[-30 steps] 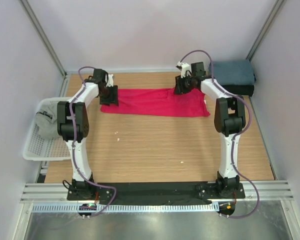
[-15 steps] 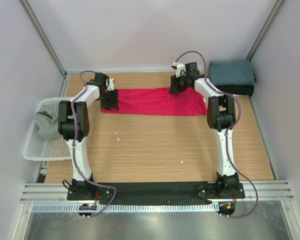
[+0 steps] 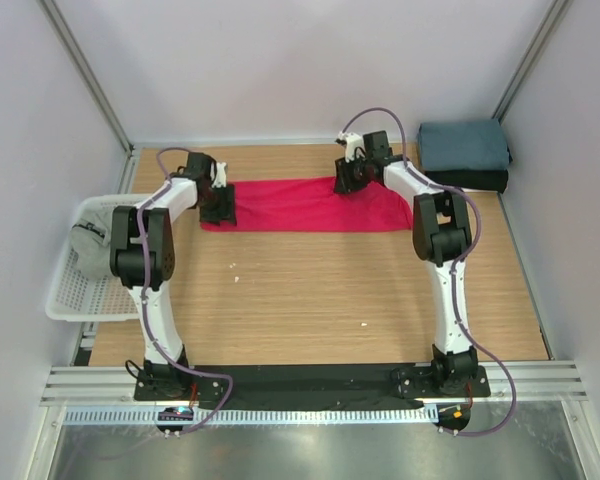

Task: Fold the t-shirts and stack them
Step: Fold the tshirt

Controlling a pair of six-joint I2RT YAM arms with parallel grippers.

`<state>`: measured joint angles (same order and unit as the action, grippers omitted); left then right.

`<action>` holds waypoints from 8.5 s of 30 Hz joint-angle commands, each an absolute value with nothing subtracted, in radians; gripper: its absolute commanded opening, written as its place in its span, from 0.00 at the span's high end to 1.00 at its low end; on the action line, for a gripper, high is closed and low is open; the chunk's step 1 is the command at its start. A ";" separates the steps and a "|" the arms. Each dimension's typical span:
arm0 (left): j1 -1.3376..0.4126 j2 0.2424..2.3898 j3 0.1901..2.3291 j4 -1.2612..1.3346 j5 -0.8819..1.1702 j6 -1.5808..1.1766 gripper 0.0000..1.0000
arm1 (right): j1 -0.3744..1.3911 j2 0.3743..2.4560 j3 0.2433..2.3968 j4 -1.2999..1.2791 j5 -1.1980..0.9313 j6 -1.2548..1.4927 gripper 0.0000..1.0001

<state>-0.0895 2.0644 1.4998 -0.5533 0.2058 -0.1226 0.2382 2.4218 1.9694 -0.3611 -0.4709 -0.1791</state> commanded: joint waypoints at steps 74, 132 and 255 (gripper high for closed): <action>-0.768 1.804 1.101 -0.825 0.055 0.169 0.99 | 0.247 2.617 2.361 -0.586 0.026 -0.164 0.60; -1.184 2.011 1.342 -0.781 -0.195 0.147 0.52 | 0.206 2.387 2.032 -0.540 0.104 -0.149 0.60; -0.640 1.701 0.703 -0.227 0.678 -0.956 1.00 | 0.446 1.465 0.506 -0.589 -0.706 0.784 0.88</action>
